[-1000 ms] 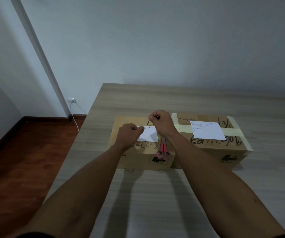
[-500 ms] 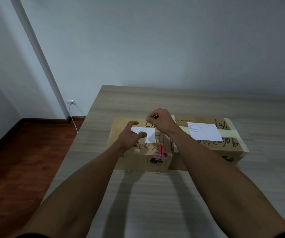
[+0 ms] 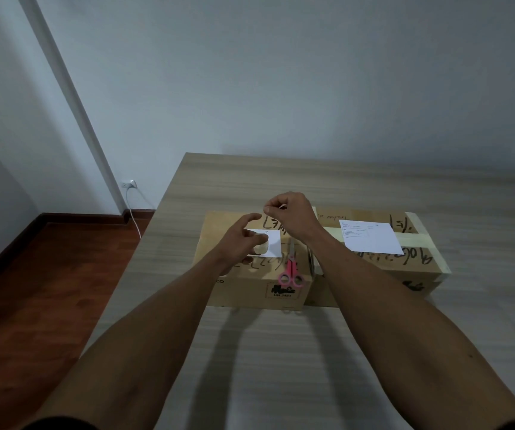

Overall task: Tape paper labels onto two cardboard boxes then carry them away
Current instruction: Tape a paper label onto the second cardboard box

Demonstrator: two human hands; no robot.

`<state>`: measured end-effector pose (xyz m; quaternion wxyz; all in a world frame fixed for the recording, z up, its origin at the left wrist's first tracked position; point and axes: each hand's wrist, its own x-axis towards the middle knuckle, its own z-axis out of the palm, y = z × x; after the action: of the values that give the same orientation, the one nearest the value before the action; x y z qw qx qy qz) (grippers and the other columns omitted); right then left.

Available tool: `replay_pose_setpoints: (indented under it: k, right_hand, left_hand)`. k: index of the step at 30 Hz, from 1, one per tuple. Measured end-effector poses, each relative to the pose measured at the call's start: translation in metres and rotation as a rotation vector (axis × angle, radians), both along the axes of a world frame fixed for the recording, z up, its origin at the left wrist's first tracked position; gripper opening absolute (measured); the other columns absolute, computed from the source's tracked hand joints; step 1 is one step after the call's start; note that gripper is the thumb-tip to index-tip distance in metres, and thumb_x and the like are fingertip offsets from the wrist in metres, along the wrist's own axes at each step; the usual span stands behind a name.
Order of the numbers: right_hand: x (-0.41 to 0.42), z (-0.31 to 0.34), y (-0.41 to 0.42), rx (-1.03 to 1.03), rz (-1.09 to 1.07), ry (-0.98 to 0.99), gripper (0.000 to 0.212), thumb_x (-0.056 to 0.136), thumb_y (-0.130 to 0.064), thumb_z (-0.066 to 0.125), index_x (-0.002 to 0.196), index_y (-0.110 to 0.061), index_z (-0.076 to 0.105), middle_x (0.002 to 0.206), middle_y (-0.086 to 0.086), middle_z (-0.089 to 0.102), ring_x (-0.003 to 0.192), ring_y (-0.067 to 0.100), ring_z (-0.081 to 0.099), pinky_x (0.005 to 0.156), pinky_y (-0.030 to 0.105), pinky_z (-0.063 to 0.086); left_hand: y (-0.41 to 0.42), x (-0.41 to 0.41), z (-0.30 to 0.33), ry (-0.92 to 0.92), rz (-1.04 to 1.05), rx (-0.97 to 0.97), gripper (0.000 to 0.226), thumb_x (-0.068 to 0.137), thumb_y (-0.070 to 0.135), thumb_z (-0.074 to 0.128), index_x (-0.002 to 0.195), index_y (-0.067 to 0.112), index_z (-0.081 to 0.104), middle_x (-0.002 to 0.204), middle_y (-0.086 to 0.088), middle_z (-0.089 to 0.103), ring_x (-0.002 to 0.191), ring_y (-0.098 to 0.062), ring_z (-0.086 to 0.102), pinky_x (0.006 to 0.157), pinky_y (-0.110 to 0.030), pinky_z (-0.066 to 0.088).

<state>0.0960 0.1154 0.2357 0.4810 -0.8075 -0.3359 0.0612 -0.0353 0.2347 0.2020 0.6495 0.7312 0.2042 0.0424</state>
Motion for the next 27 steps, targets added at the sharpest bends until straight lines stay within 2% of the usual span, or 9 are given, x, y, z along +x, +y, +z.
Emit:
replay_pose_setpoints:
  k: [9,12,15,17,19,21,23,24,27]
  right_hand:
    - [0.003,-0.001,0.001,0.004,0.014,0.015,0.006,0.088,-0.012,0.077,0.091,-0.009,0.082,0.081,-0.012,0.071,0.078,0.004,0.066,0.075,0.024,0.053]
    - [0.006,-0.005,0.002,0.019,-0.003,0.094,0.008,0.087,-0.013,0.078,0.092,-0.010,0.082,0.085,-0.006,0.076,0.081,0.007,0.070,0.078,0.028,0.055]
    - [0.008,-0.005,0.005,0.065,-0.073,0.247,0.033,0.085,-0.018,0.082,0.117,-0.013,0.077,0.105,0.005,0.075,0.095,0.017,0.072,0.092,0.035,0.057]
    - [0.013,-0.008,0.005,0.098,-0.186,0.331,0.046,0.089,-0.018,0.078,0.132,-0.011,0.067,0.118,0.004,0.069,0.098,0.020,0.069,0.097,0.037,0.056]
    - [0.018,-0.013,0.005,-0.038,-0.292,0.303,0.032,0.092,-0.016,0.070,0.123,-0.009,0.068,0.114,0.001,0.066,0.096,0.021,0.069,0.092,0.042,0.058]
    - [0.017,-0.018,0.001,-0.319,-0.312,0.247,0.007,0.091,-0.010,0.064,0.092,-0.004,0.067,0.091,0.009,0.071,0.079,0.028,0.073,0.073,0.043,0.063]
    - [0.008,-0.026,-0.008,-0.566,-0.267,0.222,0.020,0.091,-0.004,0.061,0.073,-0.006,0.053,0.071,0.011,0.060,0.059,0.025,0.061,0.051,0.031,0.051]
    - [0.002,-0.029,-0.013,-0.660,-0.234,0.223,0.023,0.090,-0.003,0.061,0.071,-0.007,0.050,0.069,0.010,0.056,0.056,0.023,0.057,0.050,0.029,0.047]
    - [-0.011,-0.043,-0.025,-0.853,-0.195,0.241,0.015,0.079,-0.005,0.076,0.080,-0.006,0.061,0.077,0.011,0.067,0.073,0.027,0.071,0.071,0.038,0.062]
  left_hand:
    - [-0.001,0.005,0.001,0.008,-0.047,0.017,0.060,0.095,0.021,0.069,0.144,0.044,0.044,0.119,-0.014,0.062,0.077,-0.021,0.063,0.066,-0.033,0.053]
    - [0.002,0.006,-0.001,-0.013,-0.079,0.036,0.064,0.095,0.019,0.071,0.144,0.048,0.043,0.119,-0.014,0.059,0.076,-0.021,0.061,0.066,-0.031,0.053]
    - [0.006,0.004,-0.001,-0.002,-0.120,0.092,0.064,0.096,0.017,0.069,0.145,0.048,0.042,0.118,-0.012,0.059,0.075,-0.022,0.058,0.067,-0.032,0.053]
    - [0.006,0.002,-0.003,0.011,-0.154,0.098,0.061,0.097,0.016,0.067,0.145,0.045,0.043,0.118,-0.014,0.059,0.070,-0.023,0.056,0.067,-0.031,0.054]
    - [0.007,0.000,-0.007,0.019,-0.119,0.062,0.058,0.099,0.016,0.065,0.145,0.043,0.043,0.119,-0.017,0.059,0.070,-0.022,0.057,0.064,-0.028,0.055]
    - [0.009,0.001,-0.011,0.021,-0.053,-0.013,0.056,0.099,0.018,0.066,0.143,0.044,0.043,0.120,-0.019,0.062,0.076,-0.024,0.061,0.066,-0.030,0.057]
    - [0.010,0.004,-0.017,0.028,-0.017,-0.073,0.056,0.097,0.020,0.069,0.140,0.046,0.044,0.119,-0.020,0.065,0.081,-0.026,0.064,0.072,-0.036,0.057]
    - [0.010,0.005,-0.020,0.031,-0.008,-0.090,0.058,0.095,0.020,0.071,0.139,0.047,0.044,0.119,-0.020,0.065,0.082,-0.026,0.065,0.074,-0.038,0.058]
    - [0.008,0.009,-0.024,0.025,-0.019,-0.106,0.067,0.091,0.011,0.076,0.138,0.047,0.043,0.115,-0.021,0.064,0.079,-0.026,0.064,0.073,-0.038,0.058]
